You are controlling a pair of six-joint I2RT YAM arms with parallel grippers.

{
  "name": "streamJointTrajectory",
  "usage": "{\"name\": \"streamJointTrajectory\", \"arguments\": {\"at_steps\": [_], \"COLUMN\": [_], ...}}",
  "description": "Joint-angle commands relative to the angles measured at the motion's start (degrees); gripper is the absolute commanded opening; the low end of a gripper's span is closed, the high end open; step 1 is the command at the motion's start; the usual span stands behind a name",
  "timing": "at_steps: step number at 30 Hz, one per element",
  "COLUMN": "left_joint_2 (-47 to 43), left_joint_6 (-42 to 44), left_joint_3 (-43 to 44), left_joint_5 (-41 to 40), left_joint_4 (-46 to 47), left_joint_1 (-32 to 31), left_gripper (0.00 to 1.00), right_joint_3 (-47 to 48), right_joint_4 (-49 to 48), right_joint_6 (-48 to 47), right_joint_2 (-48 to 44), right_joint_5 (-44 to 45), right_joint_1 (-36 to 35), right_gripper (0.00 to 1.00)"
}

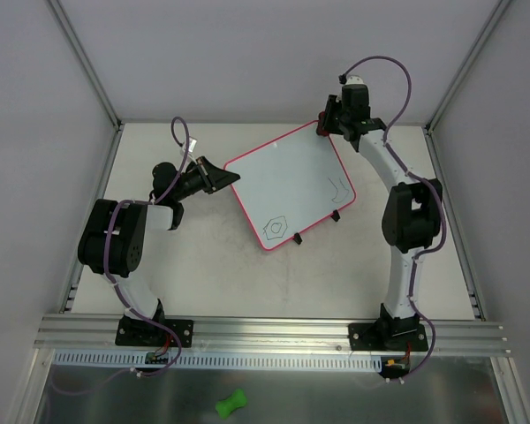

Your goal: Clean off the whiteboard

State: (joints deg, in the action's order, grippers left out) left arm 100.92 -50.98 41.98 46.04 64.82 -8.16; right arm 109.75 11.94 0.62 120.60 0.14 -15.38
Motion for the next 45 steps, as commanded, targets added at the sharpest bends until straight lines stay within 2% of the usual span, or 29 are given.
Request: {"name": "streamJointTrajectory", "arguments": {"at_steps": [1,6,13,20,25,32,39,45], "left_joint_2": [-0.11,-0.03,-0.47,-0.03,0.15,0.15,1.29,1.73], "left_joint_6": [8.79,8.53,8.44,7.83,7.65,7.48,5.2,4.13], "left_joint_3": [0.83,0.74,-0.05,0.04,0.21,0.21,-0.05,-0.31], "left_joint_5": [3.18,3.09,2.39,2.3,2.39,2.39,2.47,2.82], "left_joint_4": [0.75,1.1,1.45,1.8,1.98,2.07,5.4,6.9], "left_joint_1": [-0.98,-0.98,-0.98,-0.98,-0.98,-0.98,-1.06,-1.06], "left_gripper": [0.0,0.0,0.0,0.0,0.0,0.0,0.0,0.0], "right_joint_3": [-4.54,-16.99,-35.81,-46.63,-49.55,-48.23,-50.69,-50.17], "right_joint_4": [1.5,0.63,-7.72,-10.98,-9.23,-0.35,3.52,3.79], "right_joint_6": [0.0,1.3,6.05,9.57,12.72,15.37,16.25,15.2], "right_joint_2": [-2.46,-8.43,-15.21,-18.03,-17.59,-17.5,-19.7,-19.87], "right_joint_5": [2.06,-1.27,-4.36,-3.22,3.89,15.66,19.28,17.53], "right_joint_1": [1.05,1.31,1.23,0.79,0.08,-0.7,-1.24,-1.32], "right_gripper": [0.0,0.0,0.0,0.0,0.0,0.0,0.0,0.0]}}
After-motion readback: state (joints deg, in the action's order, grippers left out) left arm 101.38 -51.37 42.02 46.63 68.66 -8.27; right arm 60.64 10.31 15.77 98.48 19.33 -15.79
